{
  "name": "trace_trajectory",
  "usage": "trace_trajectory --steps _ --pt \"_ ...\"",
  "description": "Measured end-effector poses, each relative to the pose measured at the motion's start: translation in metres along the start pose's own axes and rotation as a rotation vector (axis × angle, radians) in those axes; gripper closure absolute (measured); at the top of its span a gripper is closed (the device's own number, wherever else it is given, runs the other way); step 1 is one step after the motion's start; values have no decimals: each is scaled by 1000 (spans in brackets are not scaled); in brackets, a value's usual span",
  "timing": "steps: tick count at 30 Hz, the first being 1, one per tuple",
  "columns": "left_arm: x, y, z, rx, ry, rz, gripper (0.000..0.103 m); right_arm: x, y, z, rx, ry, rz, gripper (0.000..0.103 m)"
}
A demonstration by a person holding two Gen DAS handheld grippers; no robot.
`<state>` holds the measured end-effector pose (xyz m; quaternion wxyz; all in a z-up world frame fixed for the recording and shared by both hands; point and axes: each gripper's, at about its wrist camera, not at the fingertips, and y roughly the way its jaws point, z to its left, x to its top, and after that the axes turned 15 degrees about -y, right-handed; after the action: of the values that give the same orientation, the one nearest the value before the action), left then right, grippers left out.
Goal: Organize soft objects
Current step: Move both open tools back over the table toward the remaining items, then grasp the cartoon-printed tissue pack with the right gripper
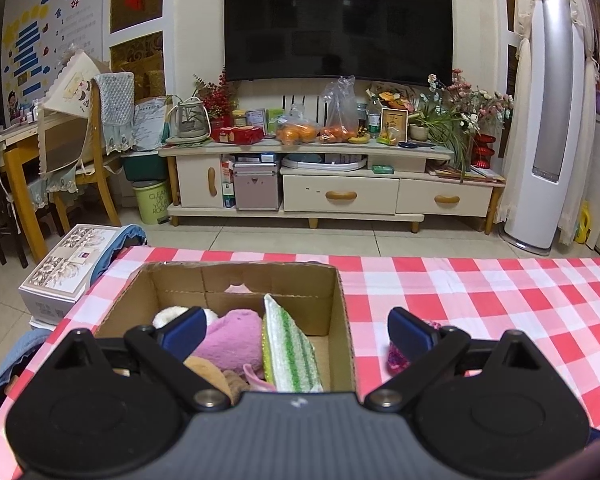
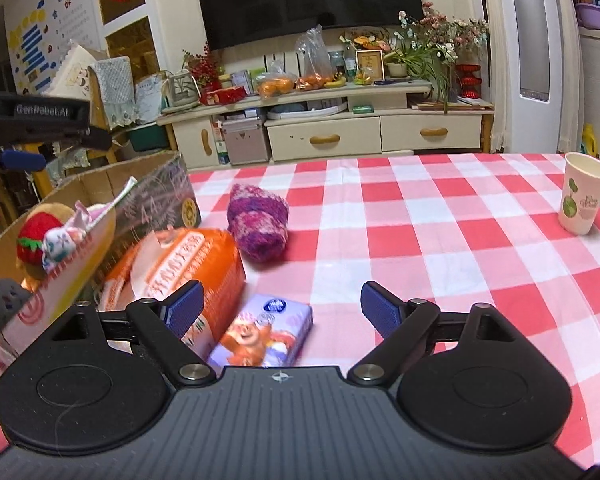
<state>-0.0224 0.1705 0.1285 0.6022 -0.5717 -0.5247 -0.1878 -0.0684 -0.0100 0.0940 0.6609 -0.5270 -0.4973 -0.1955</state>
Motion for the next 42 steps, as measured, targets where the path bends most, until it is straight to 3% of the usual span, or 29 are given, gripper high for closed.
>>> trace_trajectory --steps 17,24,26,31,35,42 --pt "-7 -1 -17 -7 45 -13 1 -30 39 14 31 -133 93 0" --pt "-12 -3 -26 -15 69 -9 1 -35 55 -32 -141 -110 146 0" --pt "-13 -2 -29 -18 74 -9 1 -37 57 -48 -156 -68 152 0" --pt "-14 -1 -34 -22 74 -12 1 -33 48 -62 -46 18 73 0" --pt "-15 0 -39 -32 58 -13 1 -25 54 -47 27 -15 34 0" --pt "-20 6 -56 -62 50 12 1 -17 82 -34 0 -89 50 0"
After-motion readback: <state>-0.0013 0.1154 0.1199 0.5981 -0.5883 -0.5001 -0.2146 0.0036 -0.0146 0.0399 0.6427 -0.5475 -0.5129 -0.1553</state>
